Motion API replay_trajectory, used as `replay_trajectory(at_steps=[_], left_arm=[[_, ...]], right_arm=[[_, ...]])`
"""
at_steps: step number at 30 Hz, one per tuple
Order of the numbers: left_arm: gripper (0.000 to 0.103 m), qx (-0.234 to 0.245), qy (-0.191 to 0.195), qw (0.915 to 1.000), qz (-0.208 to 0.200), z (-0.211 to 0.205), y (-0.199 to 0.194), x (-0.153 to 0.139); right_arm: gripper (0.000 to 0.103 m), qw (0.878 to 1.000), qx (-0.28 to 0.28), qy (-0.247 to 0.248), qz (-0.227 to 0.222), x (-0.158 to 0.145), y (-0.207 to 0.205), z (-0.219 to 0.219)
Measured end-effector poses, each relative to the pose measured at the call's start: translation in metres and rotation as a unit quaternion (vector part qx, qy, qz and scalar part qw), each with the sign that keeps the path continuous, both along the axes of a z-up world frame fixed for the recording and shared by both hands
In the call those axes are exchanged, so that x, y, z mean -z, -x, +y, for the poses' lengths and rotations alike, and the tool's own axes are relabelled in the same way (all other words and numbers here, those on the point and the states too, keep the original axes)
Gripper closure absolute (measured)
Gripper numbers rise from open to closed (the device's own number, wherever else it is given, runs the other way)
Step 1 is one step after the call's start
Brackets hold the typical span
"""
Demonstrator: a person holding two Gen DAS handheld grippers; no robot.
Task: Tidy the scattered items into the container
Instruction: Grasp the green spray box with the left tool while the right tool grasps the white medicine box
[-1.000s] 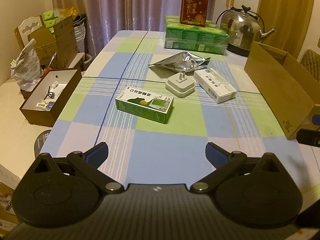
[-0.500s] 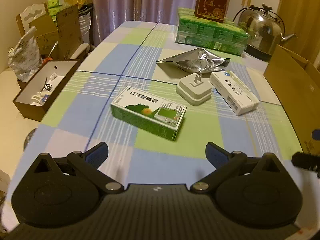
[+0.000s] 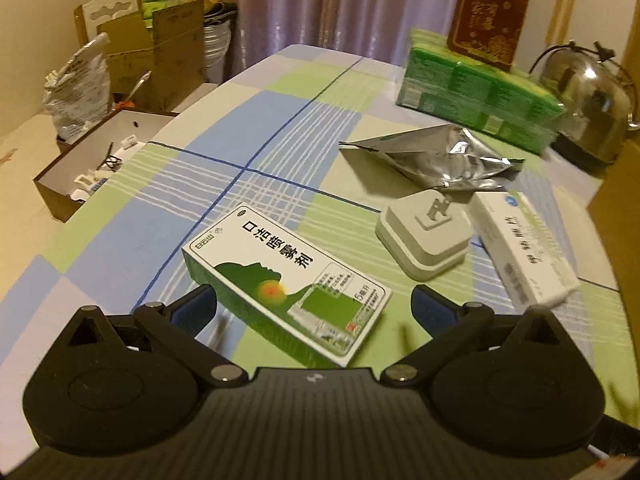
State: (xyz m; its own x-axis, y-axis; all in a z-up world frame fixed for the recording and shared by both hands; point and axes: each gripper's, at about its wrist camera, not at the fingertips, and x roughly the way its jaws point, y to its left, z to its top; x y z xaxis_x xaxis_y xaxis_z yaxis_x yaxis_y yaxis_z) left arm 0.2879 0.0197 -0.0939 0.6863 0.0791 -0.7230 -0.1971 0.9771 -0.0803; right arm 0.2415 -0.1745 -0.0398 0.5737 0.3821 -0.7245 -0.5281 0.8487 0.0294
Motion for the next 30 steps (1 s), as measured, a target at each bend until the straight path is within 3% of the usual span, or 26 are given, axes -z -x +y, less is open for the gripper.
replay_trajectory(at_steps=[4, 9, 17, 24, 26, 30], left_arm=[[0.003, -0.018, 0.004, 0.9998, 0.01, 0.0, -0.009, 0.009], [0.013, -0.024, -0.004, 0.9997, 0.007, 0.0, -0.009, 0.015], [0.046, 0.037, -0.018, 0.9991, 0.009, 0.004, 0.01, 0.008], [0.05, 0.064, -0.044, 0.9967, 0.025, 0.015, 0.034, 0.002], [0.044, 0.055, -0.047, 0.9972, 0.021, 0.019, 0.034, 0.002], [0.043, 0.052, -0.036, 0.9978, 0.018, 0.023, 0.021, 0.002]], right_arm=[[0.002, 1.0, 0.001, 0.0, 0.003, 0.005, -0.009, 0.0], [0.002, 1.0, 0.005, -0.002, 0.007, 0.01, -0.013, -0.001], [0.002, 1.0, 0.013, -0.008, 0.012, 0.011, -0.014, -0.004], [0.002, 1.0, 0.015, -0.011, 0.007, 0.01, -0.018, -0.002], [0.002, 1.0, 0.016, -0.011, 0.007, 0.01, -0.02, -0.001], [0.002, 1.0, 0.009, -0.006, -0.003, 0.01, -0.026, 0.005]])
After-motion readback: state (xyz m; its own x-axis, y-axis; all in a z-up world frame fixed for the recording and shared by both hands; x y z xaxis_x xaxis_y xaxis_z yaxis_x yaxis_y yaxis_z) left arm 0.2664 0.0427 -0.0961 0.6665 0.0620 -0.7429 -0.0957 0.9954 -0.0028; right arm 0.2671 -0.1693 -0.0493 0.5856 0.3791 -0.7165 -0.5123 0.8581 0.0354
